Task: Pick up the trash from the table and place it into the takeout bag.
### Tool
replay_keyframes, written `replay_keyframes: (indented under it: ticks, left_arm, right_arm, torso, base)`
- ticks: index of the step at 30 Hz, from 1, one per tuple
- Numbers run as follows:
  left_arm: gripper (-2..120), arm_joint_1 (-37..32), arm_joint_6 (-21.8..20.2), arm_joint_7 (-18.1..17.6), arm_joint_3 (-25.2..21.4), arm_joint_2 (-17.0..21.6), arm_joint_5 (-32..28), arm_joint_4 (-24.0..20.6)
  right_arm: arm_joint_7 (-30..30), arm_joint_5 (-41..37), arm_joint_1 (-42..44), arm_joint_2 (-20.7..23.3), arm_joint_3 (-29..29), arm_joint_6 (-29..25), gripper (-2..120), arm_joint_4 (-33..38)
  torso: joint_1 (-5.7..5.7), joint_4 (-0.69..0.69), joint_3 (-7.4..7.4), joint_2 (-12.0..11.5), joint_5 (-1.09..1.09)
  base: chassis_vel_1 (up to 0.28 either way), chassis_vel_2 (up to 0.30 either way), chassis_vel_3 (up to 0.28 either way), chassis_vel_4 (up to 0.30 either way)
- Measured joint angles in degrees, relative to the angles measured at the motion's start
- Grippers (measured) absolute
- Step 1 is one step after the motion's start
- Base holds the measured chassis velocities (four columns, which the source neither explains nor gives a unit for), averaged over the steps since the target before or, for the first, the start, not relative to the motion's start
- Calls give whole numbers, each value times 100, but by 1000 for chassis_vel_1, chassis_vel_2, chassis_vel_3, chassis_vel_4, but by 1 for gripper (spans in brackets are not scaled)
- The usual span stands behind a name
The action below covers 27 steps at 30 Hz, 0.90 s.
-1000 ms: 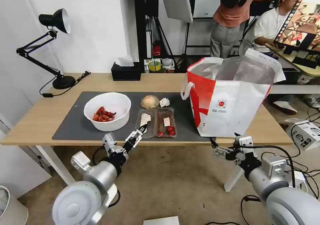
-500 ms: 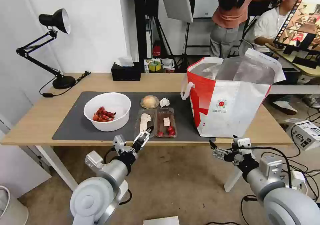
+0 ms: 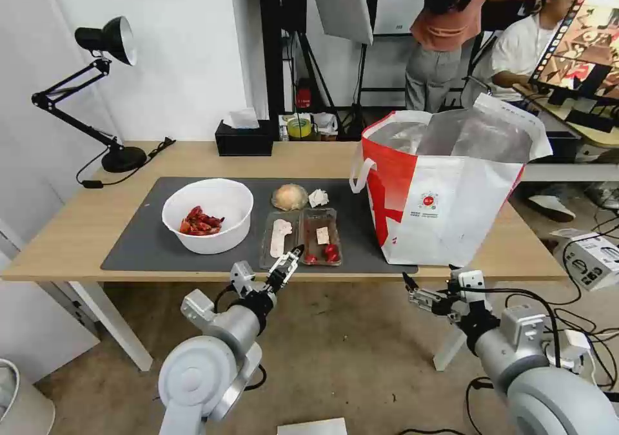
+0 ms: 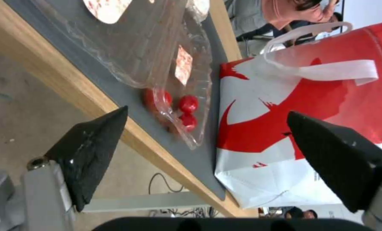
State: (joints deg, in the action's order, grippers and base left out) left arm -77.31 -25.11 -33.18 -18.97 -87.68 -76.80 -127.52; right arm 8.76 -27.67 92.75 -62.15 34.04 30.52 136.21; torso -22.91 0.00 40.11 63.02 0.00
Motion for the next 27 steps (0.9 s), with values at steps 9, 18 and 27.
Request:
replay_keyframes:
  ticks: [9,18,27]
  left_arm:
    - [100,161,116,25,69,-204,181,240]
    - [100,273,117,16,89,-293,226,396]
    - [100,347,117,0,76,-324,294,583]
  right_arm:
    - [-58,133,49,-135,-18,-77,100,-117]
    - [-71,160,56,-124,-30,-84,100,-155]
    - [-79,166,49,-110,-37,-91,100,-186]
  torso:
    - [0,0,0,0,0]
    - [0,0,0,0,0]
    - [0,0,0,0,0]
  base:
    - [0,0,0,0]
    - [0,0,0,0]
    - [0,0,0,0]
